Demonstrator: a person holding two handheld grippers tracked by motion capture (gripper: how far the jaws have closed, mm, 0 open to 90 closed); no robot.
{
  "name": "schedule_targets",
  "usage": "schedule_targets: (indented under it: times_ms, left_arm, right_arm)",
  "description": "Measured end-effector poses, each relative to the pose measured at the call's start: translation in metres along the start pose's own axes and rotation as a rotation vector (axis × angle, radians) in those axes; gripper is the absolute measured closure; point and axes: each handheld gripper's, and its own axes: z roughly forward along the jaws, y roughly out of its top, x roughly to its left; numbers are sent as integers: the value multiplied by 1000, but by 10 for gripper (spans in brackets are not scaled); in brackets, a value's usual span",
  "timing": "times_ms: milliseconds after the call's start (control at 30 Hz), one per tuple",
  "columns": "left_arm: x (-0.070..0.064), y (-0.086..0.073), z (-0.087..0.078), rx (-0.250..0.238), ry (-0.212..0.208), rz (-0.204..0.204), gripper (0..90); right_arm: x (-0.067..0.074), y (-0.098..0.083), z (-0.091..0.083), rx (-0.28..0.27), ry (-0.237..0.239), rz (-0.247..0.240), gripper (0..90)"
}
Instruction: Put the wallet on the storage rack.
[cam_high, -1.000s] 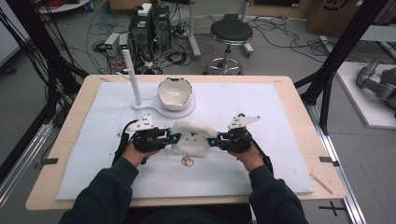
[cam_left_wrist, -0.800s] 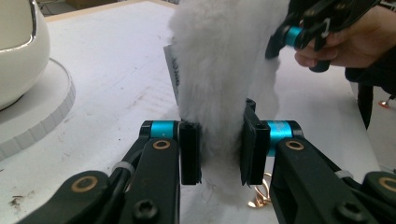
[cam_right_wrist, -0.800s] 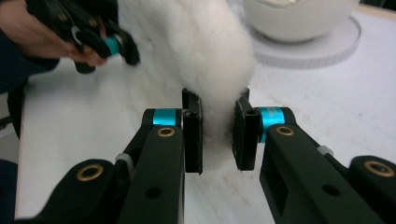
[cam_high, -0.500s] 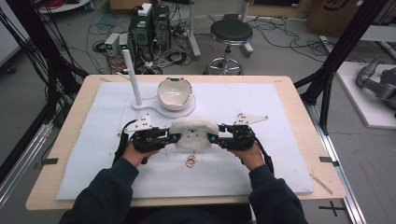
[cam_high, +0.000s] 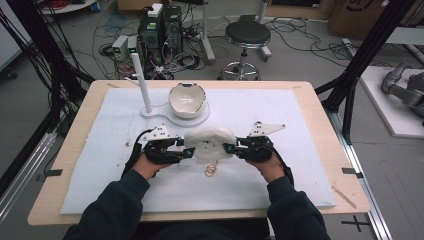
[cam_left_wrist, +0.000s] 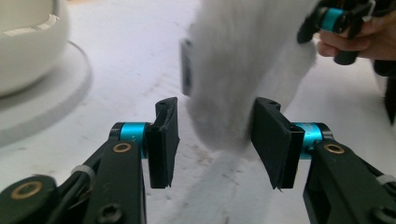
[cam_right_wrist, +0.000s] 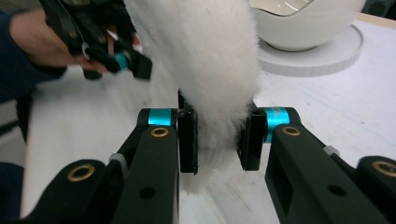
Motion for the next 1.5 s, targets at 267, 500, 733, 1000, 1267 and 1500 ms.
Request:
schedule_targets:
  times_ms: [267, 500, 733, 1000, 1267, 1500]
  left_arm:
    - [-4, 3, -6, -60, -38, 56, 696]
    - [-3, 6, -10, -143, -113, 16, 774]
    - [-2, 8, -15, -204, -131, -1, 780]
    - [-3, 2, -4, -70, -82, 6, 742]
    - [6, 1, -7, -3, 71, -15, 521]
    - [23, -1, -27, -19, 203, -37, 344]
  right_arm:
    - [6, 4, 4, 48, -5, -56, 726]
    - [-3, 3, -4, -50, 0, 58, 539]
    - [-8, -5, 9, 12, 62, 133, 433]
    - [-2, 2, -4, -88, 58, 66, 750]
    - [3, 18, -12, -129, -35, -2, 764]
    - [0, 51, -4, -84, -120, -86, 765]
